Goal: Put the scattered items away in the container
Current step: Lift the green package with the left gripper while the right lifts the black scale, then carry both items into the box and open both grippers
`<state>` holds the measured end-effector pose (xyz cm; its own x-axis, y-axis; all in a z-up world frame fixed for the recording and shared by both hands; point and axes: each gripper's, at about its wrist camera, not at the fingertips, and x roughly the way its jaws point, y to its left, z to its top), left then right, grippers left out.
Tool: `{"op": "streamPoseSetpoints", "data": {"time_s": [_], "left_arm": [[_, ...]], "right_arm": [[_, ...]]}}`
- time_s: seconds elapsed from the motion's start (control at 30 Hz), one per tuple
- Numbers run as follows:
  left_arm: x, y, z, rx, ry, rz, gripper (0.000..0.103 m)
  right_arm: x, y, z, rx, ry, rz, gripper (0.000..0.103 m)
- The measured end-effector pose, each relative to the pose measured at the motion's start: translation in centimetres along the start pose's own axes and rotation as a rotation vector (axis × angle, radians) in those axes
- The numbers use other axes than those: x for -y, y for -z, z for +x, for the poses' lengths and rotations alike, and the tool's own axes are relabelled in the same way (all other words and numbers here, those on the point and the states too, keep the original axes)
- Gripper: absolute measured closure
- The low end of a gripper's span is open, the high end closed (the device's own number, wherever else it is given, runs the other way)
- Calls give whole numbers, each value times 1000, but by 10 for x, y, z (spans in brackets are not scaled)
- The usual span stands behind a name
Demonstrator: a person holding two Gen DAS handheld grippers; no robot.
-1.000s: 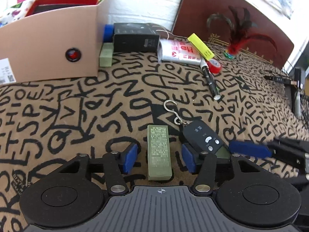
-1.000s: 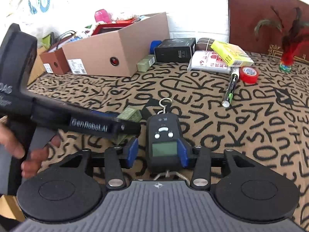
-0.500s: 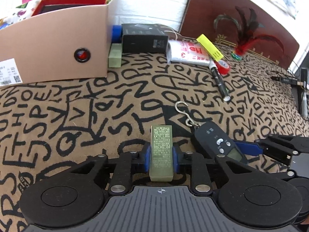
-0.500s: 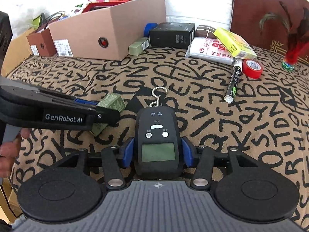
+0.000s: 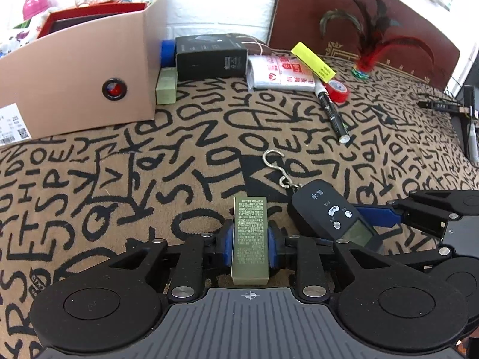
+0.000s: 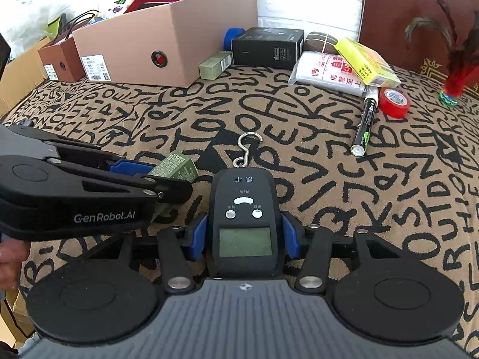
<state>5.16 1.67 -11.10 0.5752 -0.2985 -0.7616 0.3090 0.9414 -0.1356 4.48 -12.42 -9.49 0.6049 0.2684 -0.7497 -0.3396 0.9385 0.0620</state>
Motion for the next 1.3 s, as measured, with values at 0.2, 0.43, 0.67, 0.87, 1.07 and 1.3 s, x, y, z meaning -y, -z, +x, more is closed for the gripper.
{"op": "streamPoseSetpoints", "data": {"time_s": [0.2,0.43,0.67,0.87,1.07,1.3], "left_arm": [[2,1,0,14,-9,17,81],[-4,6,-8,23,18,-2,83],[-15,15,-31,36,44,-45,83],[-21,8,-60,100,64,-53,83],[-36,-15,-95,193,65,-59,83],[-64,-67,-138,313,30,-40,83]], "right_arm": [[-2,0,0,3,10,-1,47],[-4,4,-7,14,12,43,48],[-2,10,-22,13,-97,140,48],[-12,2,-37,35,-168,150,48],[-28,-34,-58,108,-219,94,48],[-41,-105,-75,197,-260,39,48]]}}
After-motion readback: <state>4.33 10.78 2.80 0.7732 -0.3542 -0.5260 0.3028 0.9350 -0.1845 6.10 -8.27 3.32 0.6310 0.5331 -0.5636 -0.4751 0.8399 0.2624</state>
